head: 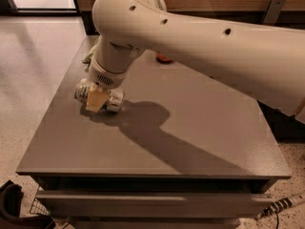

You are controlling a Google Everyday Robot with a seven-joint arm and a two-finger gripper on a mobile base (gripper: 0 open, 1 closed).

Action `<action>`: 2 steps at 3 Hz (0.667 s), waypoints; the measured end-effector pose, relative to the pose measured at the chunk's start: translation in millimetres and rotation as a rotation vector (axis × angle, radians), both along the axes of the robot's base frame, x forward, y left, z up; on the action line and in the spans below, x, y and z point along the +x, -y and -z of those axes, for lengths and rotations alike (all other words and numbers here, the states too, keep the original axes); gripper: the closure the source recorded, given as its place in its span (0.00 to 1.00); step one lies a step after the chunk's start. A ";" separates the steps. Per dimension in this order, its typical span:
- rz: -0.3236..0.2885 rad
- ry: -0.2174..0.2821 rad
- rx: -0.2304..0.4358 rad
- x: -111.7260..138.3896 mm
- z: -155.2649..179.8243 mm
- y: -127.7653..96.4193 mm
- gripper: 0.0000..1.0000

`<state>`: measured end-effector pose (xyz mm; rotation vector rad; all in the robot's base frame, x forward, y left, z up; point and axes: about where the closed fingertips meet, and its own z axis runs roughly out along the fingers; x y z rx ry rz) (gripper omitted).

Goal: Knock 7up can over

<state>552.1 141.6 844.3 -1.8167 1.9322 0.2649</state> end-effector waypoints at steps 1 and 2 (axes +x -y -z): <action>-0.055 -0.060 -0.011 -6.6 29.7 -24.7 1.00; -0.055 -0.060 -0.011 -6.6 21.2 -24.7 0.87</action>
Offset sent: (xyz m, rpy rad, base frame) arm -0.0066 0.0247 -0.0291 -0.0113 0.0602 0.0553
